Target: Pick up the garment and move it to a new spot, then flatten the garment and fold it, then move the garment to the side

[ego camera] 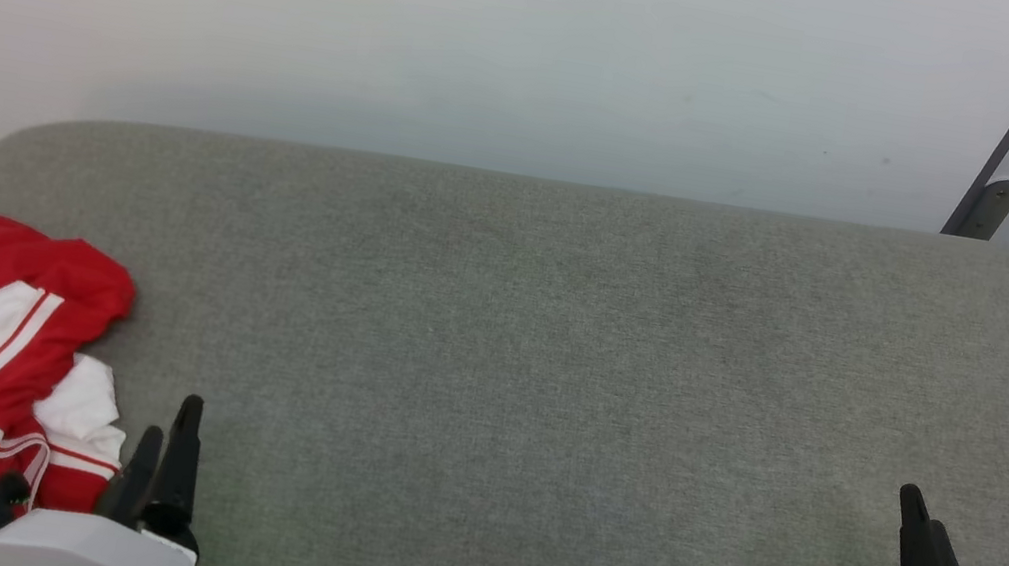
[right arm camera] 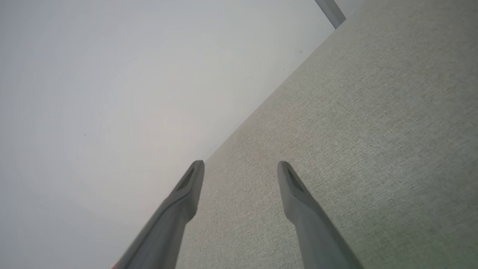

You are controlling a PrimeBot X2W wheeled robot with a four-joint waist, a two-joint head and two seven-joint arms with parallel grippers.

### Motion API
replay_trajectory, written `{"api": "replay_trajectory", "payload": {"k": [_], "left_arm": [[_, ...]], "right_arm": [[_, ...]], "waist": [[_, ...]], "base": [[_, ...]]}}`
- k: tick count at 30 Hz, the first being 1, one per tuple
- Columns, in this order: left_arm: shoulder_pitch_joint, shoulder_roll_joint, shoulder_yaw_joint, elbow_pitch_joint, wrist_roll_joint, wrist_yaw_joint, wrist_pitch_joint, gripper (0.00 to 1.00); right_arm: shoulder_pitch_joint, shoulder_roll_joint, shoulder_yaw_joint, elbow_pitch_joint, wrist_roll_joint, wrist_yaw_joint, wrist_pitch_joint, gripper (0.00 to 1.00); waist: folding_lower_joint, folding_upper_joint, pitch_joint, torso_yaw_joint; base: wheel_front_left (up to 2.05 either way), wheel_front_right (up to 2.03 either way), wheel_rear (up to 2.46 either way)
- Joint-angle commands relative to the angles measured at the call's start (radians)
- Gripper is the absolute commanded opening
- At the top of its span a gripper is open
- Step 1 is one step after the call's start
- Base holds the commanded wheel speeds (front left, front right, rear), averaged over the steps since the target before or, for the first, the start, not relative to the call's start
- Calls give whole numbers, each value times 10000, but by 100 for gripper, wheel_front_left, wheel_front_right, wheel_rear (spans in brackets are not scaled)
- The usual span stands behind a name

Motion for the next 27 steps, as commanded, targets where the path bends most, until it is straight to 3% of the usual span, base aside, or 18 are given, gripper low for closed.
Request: {"api": "replay_trajectory", "payload": {"k": [1, 27], "left_arm": [[-41, 34, 64, -170, 400, -27, -97, 100], [90, -96, 606, -302, 3773, -567, -875, 100]], "right_arm": [[-234, -96, -22, -80, -374, -4, -111, 100], [-217, -392, -178, -206, -3440, -6, -886, 100]], "waist": [[0, 0, 4, -5], [0, 0, 39, -103]], "base": [[0, 0, 0], [0, 0, 0]]}}
